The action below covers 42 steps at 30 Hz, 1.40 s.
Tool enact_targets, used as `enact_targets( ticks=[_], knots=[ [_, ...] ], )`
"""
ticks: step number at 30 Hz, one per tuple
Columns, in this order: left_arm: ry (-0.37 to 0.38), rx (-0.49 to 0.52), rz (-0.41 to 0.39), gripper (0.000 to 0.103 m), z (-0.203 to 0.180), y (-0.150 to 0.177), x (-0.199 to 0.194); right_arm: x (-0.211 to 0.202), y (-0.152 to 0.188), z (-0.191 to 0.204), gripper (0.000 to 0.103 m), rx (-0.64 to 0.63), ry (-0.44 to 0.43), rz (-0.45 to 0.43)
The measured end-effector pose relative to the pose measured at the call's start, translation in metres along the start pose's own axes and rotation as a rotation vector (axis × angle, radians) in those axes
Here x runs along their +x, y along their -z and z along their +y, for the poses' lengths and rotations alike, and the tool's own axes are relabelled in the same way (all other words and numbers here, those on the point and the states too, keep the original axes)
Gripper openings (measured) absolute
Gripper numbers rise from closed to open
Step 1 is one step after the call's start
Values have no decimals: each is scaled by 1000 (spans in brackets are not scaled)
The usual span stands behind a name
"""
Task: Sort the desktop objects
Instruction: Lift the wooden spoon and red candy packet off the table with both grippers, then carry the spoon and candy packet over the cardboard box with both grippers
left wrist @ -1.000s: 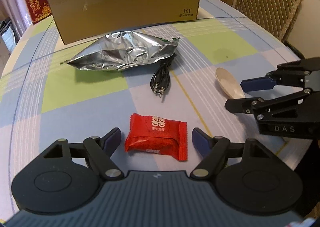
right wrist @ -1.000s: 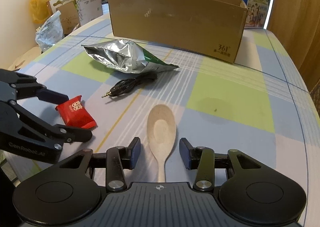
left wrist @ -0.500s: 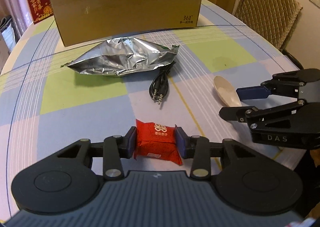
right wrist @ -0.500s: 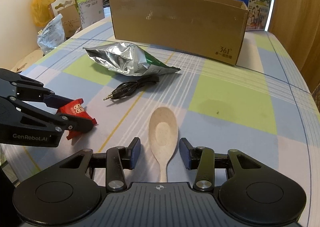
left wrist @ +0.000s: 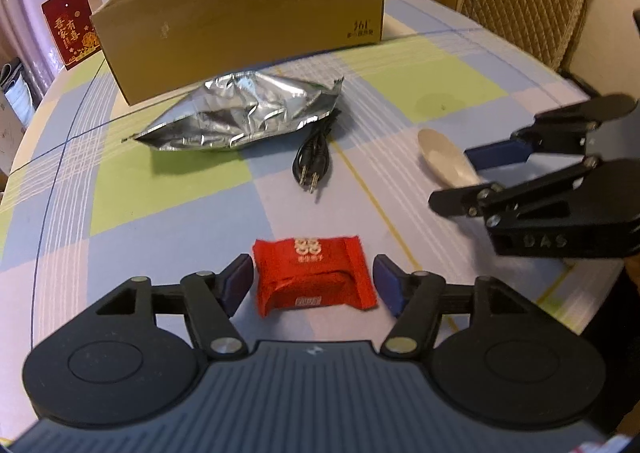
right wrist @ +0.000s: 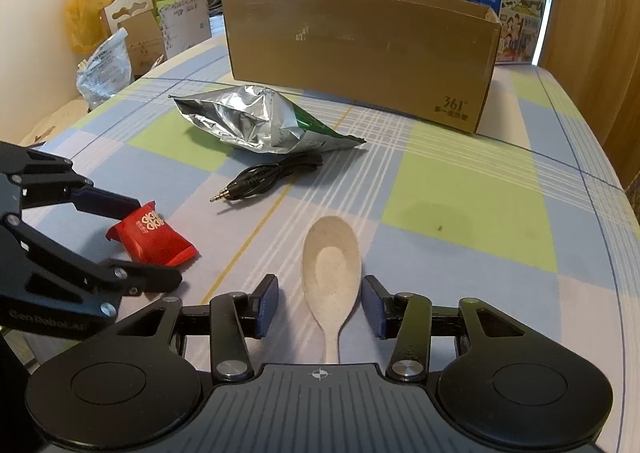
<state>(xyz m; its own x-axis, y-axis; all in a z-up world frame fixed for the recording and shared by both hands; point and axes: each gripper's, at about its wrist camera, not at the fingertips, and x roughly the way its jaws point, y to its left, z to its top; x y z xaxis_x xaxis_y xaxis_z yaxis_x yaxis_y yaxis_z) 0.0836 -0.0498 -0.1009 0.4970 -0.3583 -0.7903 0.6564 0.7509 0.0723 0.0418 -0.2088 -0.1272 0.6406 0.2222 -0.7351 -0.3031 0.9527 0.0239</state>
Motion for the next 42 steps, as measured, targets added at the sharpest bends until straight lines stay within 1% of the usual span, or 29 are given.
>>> enact_targets(
  ticks=[1,3,4,5,6,11,15,24,25,26,27,30,34,42],
  knots=[
    [4,-8,-1,62,1,1,0,0,0,0,45,2,-1,0],
    [24,-30,3,50,4,0,1,0,0,-1,47,2,1,-1],
    [26,-35,6,47,5,-1,0,0,0,-1,47,4,3,-2],
    [23,-39,7,39,4,-2,-1,0,0,-1,48,5,3,-4],
    [25,-47,13,38,5,-3,-1,0,0,-1,48,4,3,-5],
    [37,-87,20,36,7,-5,-2,1,-1,2,48,-23,6,-13],
    [45,-115,13,35,7,-6,-5,4,-2,2,48,-17,8,-17],
    [48,-134,-2,35,9,-9,-7,8,-5,-1,48,6,16,-27],
    [48,-137,-2,35,9,-9,-7,8,-5,-1,46,8,17,-27],
    [49,-140,-3,35,9,-10,-7,8,-5,-1,34,10,20,-28],
    [49,-142,-4,35,9,-10,-7,7,-5,-2,30,8,27,-30],
    [49,-144,-8,35,9,-11,-9,6,-6,-5,30,22,43,-29],
    [47,-150,-23,35,9,-15,-14,-4,-9,-6,30,21,49,-63],
    [39,-149,-90,35,11,-37,-33,-31,-28,-15,30,68,60,-120]
  ],
)
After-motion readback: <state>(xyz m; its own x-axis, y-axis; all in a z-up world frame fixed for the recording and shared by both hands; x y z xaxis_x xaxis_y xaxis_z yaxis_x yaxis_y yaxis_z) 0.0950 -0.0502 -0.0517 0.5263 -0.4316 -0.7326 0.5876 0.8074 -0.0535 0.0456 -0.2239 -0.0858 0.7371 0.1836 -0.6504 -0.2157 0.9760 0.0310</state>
